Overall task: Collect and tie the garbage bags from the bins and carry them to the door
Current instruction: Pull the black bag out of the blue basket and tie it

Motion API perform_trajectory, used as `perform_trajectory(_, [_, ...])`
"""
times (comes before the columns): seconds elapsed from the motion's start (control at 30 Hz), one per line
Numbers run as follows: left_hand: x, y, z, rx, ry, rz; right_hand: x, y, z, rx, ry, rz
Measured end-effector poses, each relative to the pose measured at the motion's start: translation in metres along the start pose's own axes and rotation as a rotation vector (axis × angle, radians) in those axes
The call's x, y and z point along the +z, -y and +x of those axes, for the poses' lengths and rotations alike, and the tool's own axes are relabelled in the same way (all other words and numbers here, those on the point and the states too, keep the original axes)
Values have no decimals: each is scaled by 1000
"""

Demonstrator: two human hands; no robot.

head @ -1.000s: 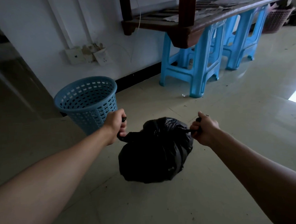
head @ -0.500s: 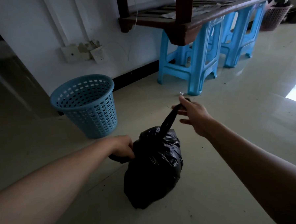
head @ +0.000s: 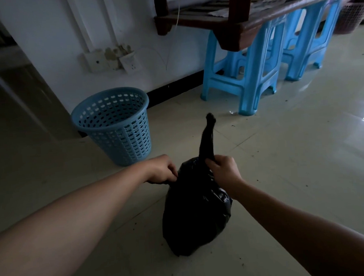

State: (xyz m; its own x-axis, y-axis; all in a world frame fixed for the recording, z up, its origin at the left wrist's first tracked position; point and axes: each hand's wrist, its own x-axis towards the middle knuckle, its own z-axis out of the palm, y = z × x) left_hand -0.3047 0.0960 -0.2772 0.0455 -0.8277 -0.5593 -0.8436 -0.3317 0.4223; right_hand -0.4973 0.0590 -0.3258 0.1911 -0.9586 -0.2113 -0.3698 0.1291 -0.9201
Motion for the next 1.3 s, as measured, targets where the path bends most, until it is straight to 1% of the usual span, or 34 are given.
perform_trajectory(0.07, [-3, -1, -3, -15, -9, -56, 3, 9, -4, -134, 9, 42])
perform_trajectory(0.17, [-10, 2, -7, -44, -32, -155, 5, 20, -7, -163, 88, 225])
perform_trajectory(0.2, [-13, 3, -9, -49, -29, -182, 4, 22, -6, -166, 94, 219])
perform_trajectory(0.23, [-15, 3, -11, -49, -20, -200, 3, 24, -3, -177, 74, 157])
perform_trajectory(0.3, [-22, 4, -14, -34, -21, -262, -1, 22, 7, -204, 2, -101])
perform_trajectory(0.37, [-31, 0, -16, 17, -99, -451, -7, 18, 13, -190, -40, -411])
perform_trajectory(0.4, [-37, -3, -16, 52, -152, -572, -9, 17, 13, -179, -34, -558])
perform_trajectory(0.47, [-50, -13, -18, 136, -233, -735, -11, 15, 11, -202, 60, -801])
perform_trajectory(0.53, [-56, -24, -20, 203, -281, -779, -11, 16, 7, -257, 246, -894])
perform_trajectory(0.6, [-57, -33, -20, 237, -288, -804, -8, 20, 0, -265, 441, -848])
perform_trajectory(0.63, [-57, -37, -20, 252, -266, -826, -6, 20, -3, -263, 485, -853])
perform_trajectory(0.67, [-58, -40, -21, 270, -227, -851, -4, 20, -6, -262, 484, -897])
perform_trajectory(0.73, [-59, -42, -20, 297, -135, -903, 0, 18, -9, -261, 387, -986])
perform_trajectory(0.8, [-59, -34, -15, 263, -112, -880, 3, 13, -8, -230, 316, -909])
perform_trajectory(0.83, [-57, -25, -12, 216, -124, -787, 3, 11, -7, -215, 325, -827])
perform_trajectory(0.9, [-48, -4, -8, 81, -99, -486, 1, 8, -3, -187, 365, -657])
perform_trajectory(0.93, [-42, 4, -8, 13, -35, -359, 0, 6, 0, -164, 370, -570])
perform_trajectory(0.97, [-35, 9, -10, -45, 50, -287, 0, 5, 3, -144, 367, -477])
perform_trajectory(1.0, [-28, 12, -12, -85, 143, -267, -1, 6, 5, -123, 360, -385])
perform_trajectory(1.07, [-19, 9, -13, -106, 271, -326, -2, 7, 9, -74, 360, -253])
perform_trajectory(1.1, [-18, 8, -13, -100, 281, -381, -3, 8, 10, -42, 365, -209])
perform_trajectory(1.23, [-35, 0, -10, 1, 123, -730, -11, 16, 7, 118, 356, -131])
perform_trajectory(1.3, [-40, -5, -12, 34, 71, -876, -15, 21, 4, 174, 397, -132])
